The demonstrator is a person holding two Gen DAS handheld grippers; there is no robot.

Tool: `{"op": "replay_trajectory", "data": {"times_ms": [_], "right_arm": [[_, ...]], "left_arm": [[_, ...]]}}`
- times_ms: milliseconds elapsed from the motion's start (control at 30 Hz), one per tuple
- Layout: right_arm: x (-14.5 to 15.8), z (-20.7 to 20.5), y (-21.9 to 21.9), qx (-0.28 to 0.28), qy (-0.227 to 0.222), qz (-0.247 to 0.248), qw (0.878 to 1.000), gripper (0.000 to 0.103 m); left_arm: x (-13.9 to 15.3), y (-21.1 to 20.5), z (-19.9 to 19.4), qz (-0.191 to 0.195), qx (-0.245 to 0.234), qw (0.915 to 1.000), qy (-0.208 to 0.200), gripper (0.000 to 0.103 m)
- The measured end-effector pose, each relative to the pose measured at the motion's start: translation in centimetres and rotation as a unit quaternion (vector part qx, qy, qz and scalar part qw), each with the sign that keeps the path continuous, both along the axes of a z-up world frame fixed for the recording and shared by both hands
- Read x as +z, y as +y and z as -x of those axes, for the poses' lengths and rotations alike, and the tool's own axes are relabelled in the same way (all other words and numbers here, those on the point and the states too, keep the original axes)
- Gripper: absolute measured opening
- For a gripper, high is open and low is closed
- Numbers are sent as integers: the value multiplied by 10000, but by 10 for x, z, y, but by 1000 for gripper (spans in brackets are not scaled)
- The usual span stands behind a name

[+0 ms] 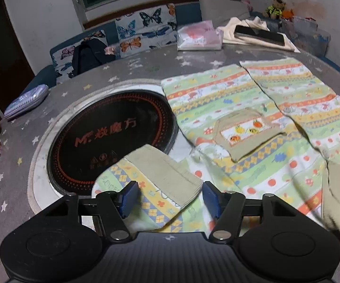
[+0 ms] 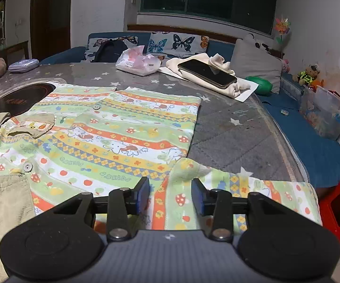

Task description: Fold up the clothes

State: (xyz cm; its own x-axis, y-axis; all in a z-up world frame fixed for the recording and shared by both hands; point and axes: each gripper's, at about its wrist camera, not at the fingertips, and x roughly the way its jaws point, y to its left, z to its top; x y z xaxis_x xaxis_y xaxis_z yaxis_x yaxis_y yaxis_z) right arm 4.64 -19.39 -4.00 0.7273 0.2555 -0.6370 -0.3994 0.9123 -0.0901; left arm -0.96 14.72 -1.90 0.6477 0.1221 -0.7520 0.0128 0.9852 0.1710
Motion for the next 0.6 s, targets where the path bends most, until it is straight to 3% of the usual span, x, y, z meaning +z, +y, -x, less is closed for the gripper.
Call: {"op": "replay_trajectory", "data": {"times_ms": [100, 233, 500, 600], "right_arm": [[0, 0, 0, -15, -8, 0, 10000, 42], [-1, 0, 0, -31, -18, -6, 10000, 43], [-2, 1, 0, -54, -45, -28, 10000, 43], [-2, 1, 0, -57, -50, -39, 10000, 43]], "left_arm": [[-1, 3, -1, 92, -49, 9999, 1, 61], [0, 5, -1, 211, -120, 9997, 24, 36], [1, 4, 3, 222, -305, 9993, 27, 33], [1, 9, 2, 293, -224, 9993, 13, 22]]}}
